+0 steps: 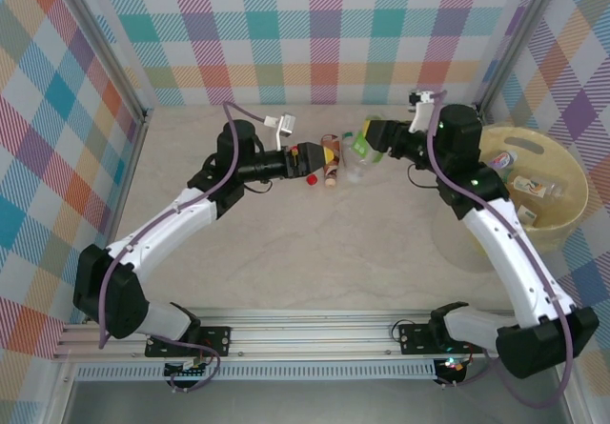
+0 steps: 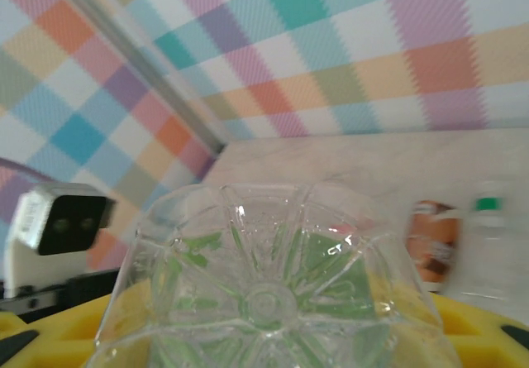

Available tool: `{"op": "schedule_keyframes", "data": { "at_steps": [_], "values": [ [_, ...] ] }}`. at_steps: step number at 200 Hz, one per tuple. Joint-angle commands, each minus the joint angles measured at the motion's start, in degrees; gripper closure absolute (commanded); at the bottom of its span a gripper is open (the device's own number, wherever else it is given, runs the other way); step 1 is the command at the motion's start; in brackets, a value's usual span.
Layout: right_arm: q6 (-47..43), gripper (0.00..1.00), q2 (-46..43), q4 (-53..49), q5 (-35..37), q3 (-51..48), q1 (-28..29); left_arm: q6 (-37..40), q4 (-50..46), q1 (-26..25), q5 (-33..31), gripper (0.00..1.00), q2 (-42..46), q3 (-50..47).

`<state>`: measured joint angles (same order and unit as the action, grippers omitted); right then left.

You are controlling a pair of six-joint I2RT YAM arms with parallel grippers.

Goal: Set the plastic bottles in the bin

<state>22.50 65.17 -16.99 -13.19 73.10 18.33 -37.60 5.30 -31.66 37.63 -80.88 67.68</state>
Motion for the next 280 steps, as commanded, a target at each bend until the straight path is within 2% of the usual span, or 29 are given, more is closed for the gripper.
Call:
{"op": "schedule_keyframes", "data": {
  "at_steps": [1, 35, 63, 89, 122, 139, 160, 188, 218, 238, 264, 280],
  "values": [
    [-7.29, 0.57, -3.27, -7.04, 12.37, 3.0, -0.47, 5.34, -8.99, -0.33, -9.97, 0.0, 1.75, 2.02],
    [-12.91, 0.57, -7.85, -13.82, 22.54, 5.4, -0.62, 6.2, -13.98, -0.36, -16.32, 0.0, 0.95, 2.31],
    [-15.15, 0.57, -10.31, -19.55, 29.53, 7.59, -1.13, 5.74, -15.66, -0.36, -17.76, 0.0, -1.1, 3.16],
    [-15.68, 0.58, -11.36, -24.86, 27.56, 11.7, -6.59, 5.61, -16.37, -0.4, -16.58, 0.0, -3.15, 4.54],
    [-17.06, 0.59, -9.82, -32.07, 21.45, 16.81, -21.15, 5.5, -17.08, -0.42, -15.65, 0.0, -5.22, 5.87],
    [-18.09, 0.59, -8.63, -35.55, 19.87, 19.31, -25.65, 5.35, -17.67, -0.42, -16.3, 0.0, -5.76, 6.25],
    [-19.68, 0.58, -7.03, -39.16, 21.22, 21.88, -28.13, 5.26, -18.86, -0.42, -17.78, 0.0, -6.12, 6.67],
    [-21.83, 0.58, -3.27, -46.31, 29.82, 25.98, -29.14, 5.17, -20.47, -0.42, -19.23, 0.0, -6.89, 7.49],
    [-22.07, 0.56, -0.75, -50.73, 30.01, 26.47, -29.49, 4.68, -20.75, -0.41, -19.51, 0.0, -7.58, 7.91],
    [-21.82, 0.53, 0.66, -49.91, 26.29, 24.59, -29.63, 4.03, -20.76, -0.42, -19.53, 0.0, -7.83, 7.65],
    [-21.47, 0.42, 4.06, -48.2, 27.43, 22.11, -29.53, 3.16, -20.68, -0.39, -19.75, 0.0, -7.58, 6.71],
    [-19.6, 0.26, 5.83, -48.58, 26.62, 22.42, -29.58, 3.23, -22.19, -0.42, -20.59, 0.0, -7.15, 6.41]
  ]
}}
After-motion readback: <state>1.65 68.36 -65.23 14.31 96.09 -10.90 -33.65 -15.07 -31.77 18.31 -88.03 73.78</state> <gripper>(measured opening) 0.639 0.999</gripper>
